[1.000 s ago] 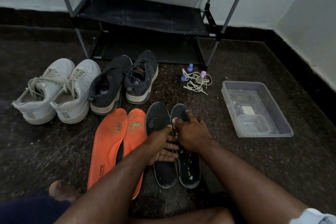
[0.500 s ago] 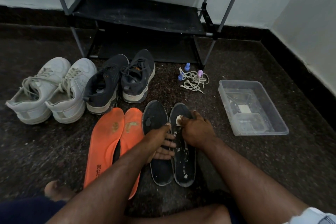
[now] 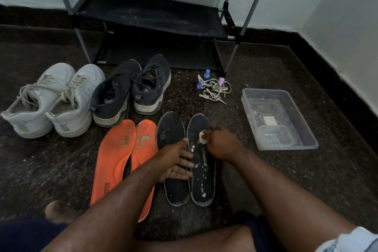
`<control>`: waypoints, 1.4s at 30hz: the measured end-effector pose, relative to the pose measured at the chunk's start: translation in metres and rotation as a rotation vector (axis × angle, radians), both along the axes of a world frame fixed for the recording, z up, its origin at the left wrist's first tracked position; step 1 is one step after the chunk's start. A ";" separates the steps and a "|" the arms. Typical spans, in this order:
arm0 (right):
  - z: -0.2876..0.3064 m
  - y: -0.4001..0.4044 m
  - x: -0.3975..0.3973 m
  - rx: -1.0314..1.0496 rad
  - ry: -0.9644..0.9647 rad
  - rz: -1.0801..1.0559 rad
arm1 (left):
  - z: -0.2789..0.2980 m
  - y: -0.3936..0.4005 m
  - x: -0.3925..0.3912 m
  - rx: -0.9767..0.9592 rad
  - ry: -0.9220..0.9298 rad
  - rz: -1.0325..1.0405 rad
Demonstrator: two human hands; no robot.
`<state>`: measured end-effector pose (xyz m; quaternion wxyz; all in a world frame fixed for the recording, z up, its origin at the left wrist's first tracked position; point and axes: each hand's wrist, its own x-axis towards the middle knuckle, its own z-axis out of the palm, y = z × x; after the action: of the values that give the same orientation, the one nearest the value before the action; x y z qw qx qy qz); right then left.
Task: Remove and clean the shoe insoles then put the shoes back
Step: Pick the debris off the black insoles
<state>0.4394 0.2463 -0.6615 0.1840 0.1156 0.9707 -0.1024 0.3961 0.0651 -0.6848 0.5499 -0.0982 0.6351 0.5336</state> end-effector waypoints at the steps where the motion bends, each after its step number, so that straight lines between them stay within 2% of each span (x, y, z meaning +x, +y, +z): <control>1: 0.000 0.003 0.000 0.008 -0.012 0.033 | 0.000 0.000 0.000 0.000 -0.001 0.000; 5: -0.002 0.004 0.002 0.042 -0.023 0.124 | -0.001 0.001 -0.001 -0.008 0.001 -0.001; 12: -0.018 -0.007 0.011 0.070 0.066 0.282 | -0.003 0.004 -0.001 -0.024 -0.001 0.013; 16: -0.024 -0.007 0.003 0.125 0.096 0.195 | -0.003 0.005 -0.002 -0.027 -0.005 0.008; 21: -0.028 -0.014 0.005 0.142 0.058 0.330 | -0.004 0.005 -0.002 -0.034 -0.008 0.012; 24: -0.027 -0.007 0.001 0.206 0.051 0.274 | -0.003 0.006 -0.001 -0.034 -0.007 0.012; 29: -0.027 -0.011 0.007 0.108 0.018 0.336 | -0.003 0.006 -0.001 -0.035 -0.013 0.016; 33: -0.025 -0.002 0.000 0.203 0.036 0.225 | -0.002 0.006 0.000 -0.033 -0.011 0.017; 37: -0.023 -0.012 0.009 0.183 0.054 0.318 | -0.001 0.006 0.000 -0.036 -0.012 0.014; 42: -0.020 -0.008 0.004 0.171 0.043 0.178 | -0.003 0.005 0.000 -0.034 -0.004 0.016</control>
<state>0.4429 0.2378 -0.6811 0.1612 0.0419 0.9860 -0.0049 0.3962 0.0705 -0.6875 0.5453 -0.1135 0.6421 0.5268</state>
